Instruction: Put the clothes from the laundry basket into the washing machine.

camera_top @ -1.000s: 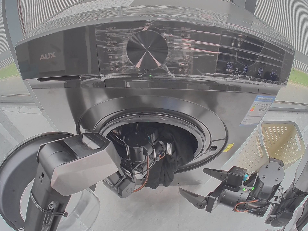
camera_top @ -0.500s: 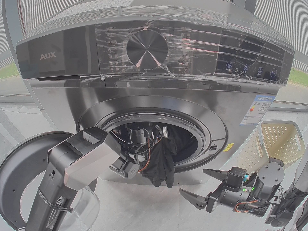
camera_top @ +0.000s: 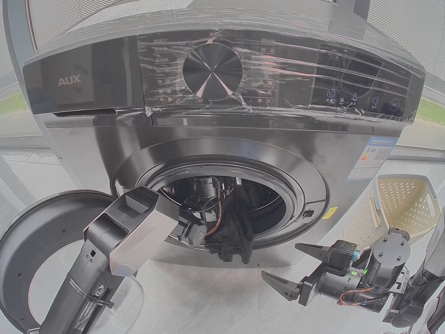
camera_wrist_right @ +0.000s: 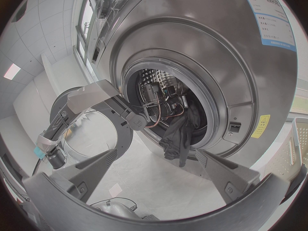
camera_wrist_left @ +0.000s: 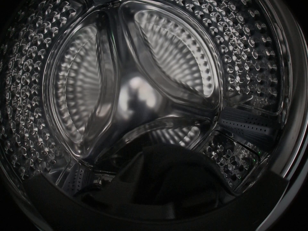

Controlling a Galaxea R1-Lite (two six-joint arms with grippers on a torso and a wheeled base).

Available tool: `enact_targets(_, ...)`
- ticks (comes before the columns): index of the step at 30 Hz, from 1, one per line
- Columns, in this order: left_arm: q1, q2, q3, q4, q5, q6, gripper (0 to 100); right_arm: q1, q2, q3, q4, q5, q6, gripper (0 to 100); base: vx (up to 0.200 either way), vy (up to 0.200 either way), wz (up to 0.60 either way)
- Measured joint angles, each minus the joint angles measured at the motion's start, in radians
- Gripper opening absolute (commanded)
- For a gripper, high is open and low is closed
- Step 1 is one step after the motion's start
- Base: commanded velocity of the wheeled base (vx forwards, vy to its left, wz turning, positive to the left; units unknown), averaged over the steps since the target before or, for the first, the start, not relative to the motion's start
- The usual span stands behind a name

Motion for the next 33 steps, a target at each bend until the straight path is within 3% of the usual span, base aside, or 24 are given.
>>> enact_targets(8, 0.0, -0.052, 0.09, 0.049, 0.001, 0.0, 100, -0.001, 0.0, -0.001, 0.0, 0.0, 0.0, 100, 0.0, 0.0, 0.0)
enact_targets(20, -0.053, -0.266, 0.481, 0.269, -0.068, 0.001, 100, -0.002, 0.0, -0.002, 0.0, 0.001, 0.0, 100, 0.0, 0.0, 0.0)
enact_targets(33, -0.068, -0.232, 0.576, 0.237, -0.093, 0.0, 100, -0.007, 0.0, 0.0, 0.0, 0.003, 0.0, 100, 0.0, 0.0, 0.0)
